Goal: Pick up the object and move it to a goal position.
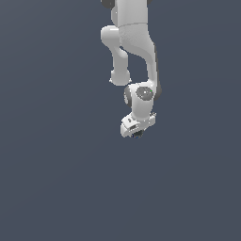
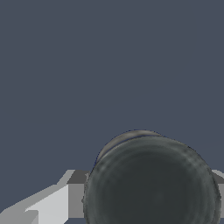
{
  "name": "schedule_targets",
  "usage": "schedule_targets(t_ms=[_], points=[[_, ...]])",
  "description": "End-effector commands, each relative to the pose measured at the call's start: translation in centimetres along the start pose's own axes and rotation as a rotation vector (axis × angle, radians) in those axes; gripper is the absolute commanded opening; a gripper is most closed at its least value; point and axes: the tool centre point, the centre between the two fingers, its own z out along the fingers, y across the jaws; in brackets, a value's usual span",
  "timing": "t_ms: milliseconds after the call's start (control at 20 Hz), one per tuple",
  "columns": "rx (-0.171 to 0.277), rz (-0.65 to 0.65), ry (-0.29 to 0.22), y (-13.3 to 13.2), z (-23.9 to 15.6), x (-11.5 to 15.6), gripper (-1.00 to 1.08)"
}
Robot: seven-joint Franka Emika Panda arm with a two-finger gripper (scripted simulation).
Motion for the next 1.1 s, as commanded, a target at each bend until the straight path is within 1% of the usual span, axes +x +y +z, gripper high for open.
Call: schedule_targets(t_ms=[0, 300, 550, 800, 1050], points=[[0.001, 0.0, -0.001, 0.0, 0.1, 0.0, -1.0], [0.0, 0.001, 0.0, 0.0, -0.2, -0.1, -1.0], [0.0, 0.001, 0.0, 0.2, -1.5, -0.2, -1.0], [0.0, 0.0, -0.001, 0.4, -4.1, -0.6, -1.0], [-0.001, 0.0, -0.001, 0.7, -7.9, -1.0, -1.0]])
